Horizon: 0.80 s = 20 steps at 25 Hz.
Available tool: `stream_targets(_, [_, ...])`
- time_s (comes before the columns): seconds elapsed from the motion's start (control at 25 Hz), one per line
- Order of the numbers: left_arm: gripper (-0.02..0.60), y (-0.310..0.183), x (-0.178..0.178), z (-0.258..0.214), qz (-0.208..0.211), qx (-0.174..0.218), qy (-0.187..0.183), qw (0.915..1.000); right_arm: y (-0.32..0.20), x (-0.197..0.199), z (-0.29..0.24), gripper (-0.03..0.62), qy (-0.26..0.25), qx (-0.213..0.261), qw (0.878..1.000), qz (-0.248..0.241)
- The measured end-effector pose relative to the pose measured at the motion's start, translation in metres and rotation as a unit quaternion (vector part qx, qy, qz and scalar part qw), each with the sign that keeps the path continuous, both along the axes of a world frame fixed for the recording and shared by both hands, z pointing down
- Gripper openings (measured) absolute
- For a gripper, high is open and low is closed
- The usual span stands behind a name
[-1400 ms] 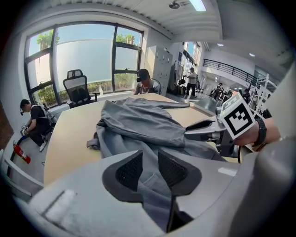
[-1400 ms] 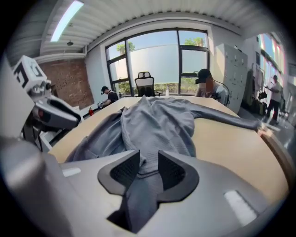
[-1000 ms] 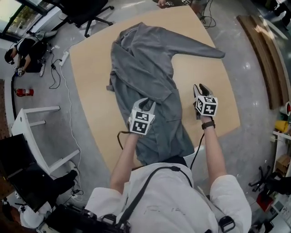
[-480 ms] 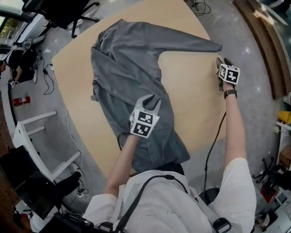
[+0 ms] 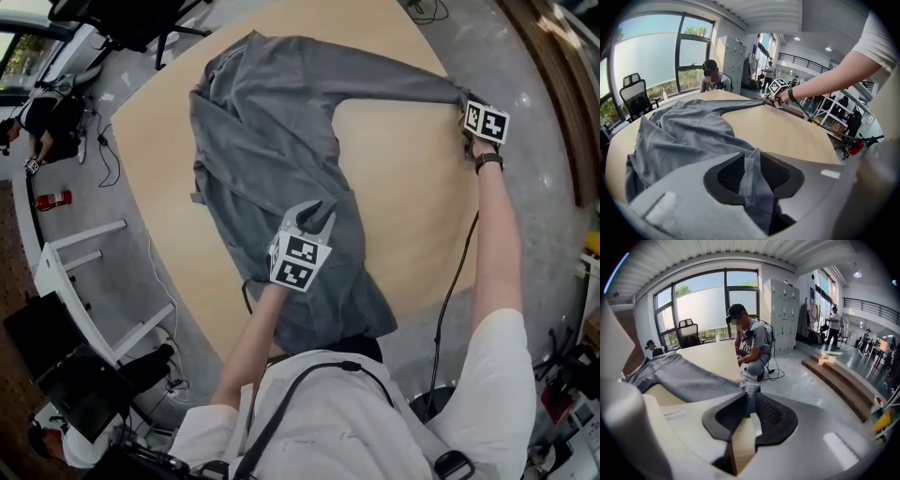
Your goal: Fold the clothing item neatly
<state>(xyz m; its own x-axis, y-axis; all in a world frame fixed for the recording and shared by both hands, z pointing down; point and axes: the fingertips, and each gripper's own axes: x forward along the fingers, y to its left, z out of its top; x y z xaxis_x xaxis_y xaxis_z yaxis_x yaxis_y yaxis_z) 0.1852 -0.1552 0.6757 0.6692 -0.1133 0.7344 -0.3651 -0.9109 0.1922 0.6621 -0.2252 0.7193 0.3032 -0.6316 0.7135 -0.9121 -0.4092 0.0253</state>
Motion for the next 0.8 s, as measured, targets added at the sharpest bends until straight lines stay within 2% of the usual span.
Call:
stream_targets(0.2, [0.112, -0.003, -0.009, -0.015, -0.021, -0.002, 0.015, 0.9997, 0.011, -0.056, -0.050, 0.038, 0.043, 0.040, 0.996, -0.067])
stream_targets(0.28, [0.112, -0.006, -0.012, -0.022, -0.031, 0.001, 0.025, 0.9992, 0.016, -0.083, -0.079, 0.035, 0.045, 0.054, 0.994, -0.081])
stream_targets(0.4, [0.112, -0.009, -0.021, -0.029, -0.045, 0.001, 0.035, 0.9984, 0.023, -0.118, -0.120, 0.035, 0.055, 0.048, 0.993, -0.088])
stream_targets(0.6, [0.112, -0.008, -0.048, -0.045, -0.074, -0.001, 0.050, 0.9960, 0.016, -0.208, -0.179, 0.032, 0.005, 0.072, 0.989, -0.130])
stream_targets(0.8, [0.112, -0.016, -0.090, -0.070, -0.117, 0.002, 0.080, 0.9899, -0.013, -0.318, -0.222, 0.032, -0.015, 0.090, 0.970, -0.226])
